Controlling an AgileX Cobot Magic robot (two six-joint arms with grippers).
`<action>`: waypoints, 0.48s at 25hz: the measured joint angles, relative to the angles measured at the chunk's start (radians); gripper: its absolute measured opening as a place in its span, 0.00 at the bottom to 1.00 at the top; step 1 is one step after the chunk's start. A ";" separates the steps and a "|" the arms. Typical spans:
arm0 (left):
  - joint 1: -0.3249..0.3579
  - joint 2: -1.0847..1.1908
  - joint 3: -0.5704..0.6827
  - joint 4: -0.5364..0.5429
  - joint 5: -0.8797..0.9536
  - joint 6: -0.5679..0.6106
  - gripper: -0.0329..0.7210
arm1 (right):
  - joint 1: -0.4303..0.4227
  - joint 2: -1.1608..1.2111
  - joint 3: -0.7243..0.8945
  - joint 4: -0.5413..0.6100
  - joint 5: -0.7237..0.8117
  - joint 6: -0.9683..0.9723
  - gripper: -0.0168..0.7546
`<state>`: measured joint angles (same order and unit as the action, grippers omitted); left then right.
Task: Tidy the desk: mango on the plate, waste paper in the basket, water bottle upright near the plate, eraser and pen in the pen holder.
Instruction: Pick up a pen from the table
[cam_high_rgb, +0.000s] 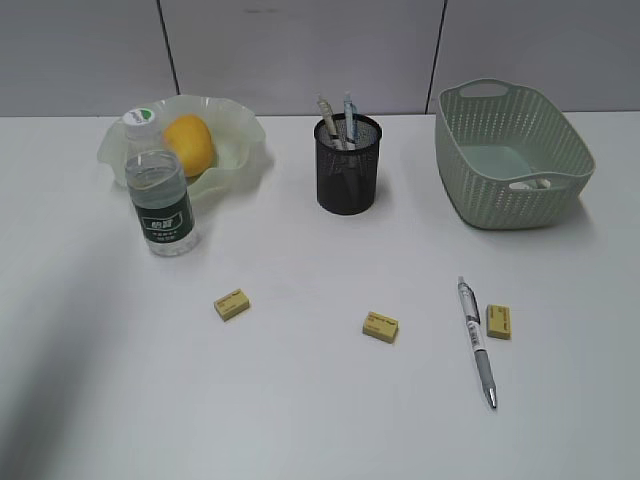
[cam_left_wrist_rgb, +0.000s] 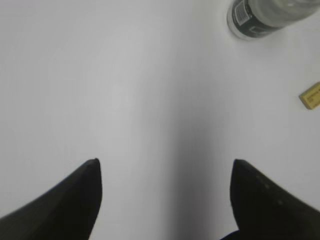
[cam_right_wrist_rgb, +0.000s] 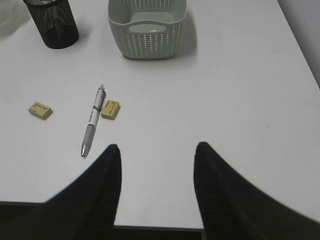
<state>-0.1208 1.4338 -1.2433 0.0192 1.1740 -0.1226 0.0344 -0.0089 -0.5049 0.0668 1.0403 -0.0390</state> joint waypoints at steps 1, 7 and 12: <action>0.000 -0.043 0.029 0.000 -0.001 0.000 0.85 | 0.000 0.000 0.000 0.000 0.000 0.000 0.52; 0.000 -0.352 0.219 -0.003 -0.067 0.000 0.83 | 0.000 0.000 0.000 0.000 0.000 0.000 0.52; 0.000 -0.656 0.368 0.005 -0.123 0.000 0.79 | 0.000 0.000 0.000 0.000 0.000 0.000 0.52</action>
<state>-0.1208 0.7776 -0.8749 0.0244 1.0511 -0.1226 0.0344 -0.0089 -0.5049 0.0668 1.0403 -0.0390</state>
